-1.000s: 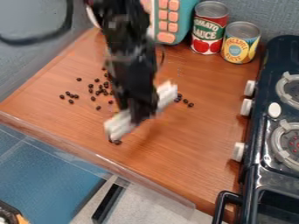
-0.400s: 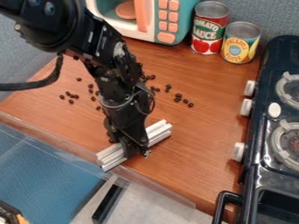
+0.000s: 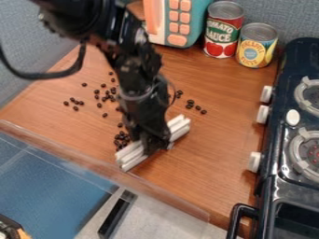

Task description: Sweep into pile

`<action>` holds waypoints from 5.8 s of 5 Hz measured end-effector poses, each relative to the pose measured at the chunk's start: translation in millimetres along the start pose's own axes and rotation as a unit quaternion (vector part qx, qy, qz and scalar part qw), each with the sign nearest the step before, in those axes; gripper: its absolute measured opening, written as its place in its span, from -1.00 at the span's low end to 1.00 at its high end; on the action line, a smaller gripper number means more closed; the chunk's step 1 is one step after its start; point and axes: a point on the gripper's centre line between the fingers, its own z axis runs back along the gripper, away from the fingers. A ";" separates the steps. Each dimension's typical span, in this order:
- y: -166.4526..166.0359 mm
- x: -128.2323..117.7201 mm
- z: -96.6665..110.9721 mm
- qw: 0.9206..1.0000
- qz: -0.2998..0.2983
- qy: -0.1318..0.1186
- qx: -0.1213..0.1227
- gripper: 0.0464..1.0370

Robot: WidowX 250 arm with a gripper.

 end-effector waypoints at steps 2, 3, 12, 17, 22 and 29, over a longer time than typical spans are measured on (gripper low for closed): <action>-12.7 6.3 -9.9 1.000 0.015 0.023 -0.008 -0.37; -11.2 4.2 -11.7 1.000 0.009 0.019 -0.002 -0.37; 61.5 -10.0 18.0 1.000 0.013 -0.008 0.017 -0.37; 38.8 -12.3 -8.8 1.000 0.011 0.001 0.022 -0.37; 97.0 -10.2 -15.2 0.996 0.003 0.001 0.085 -0.37; 103.9 3.5 31.2 0.997 0.045 -0.023 0.061 -0.37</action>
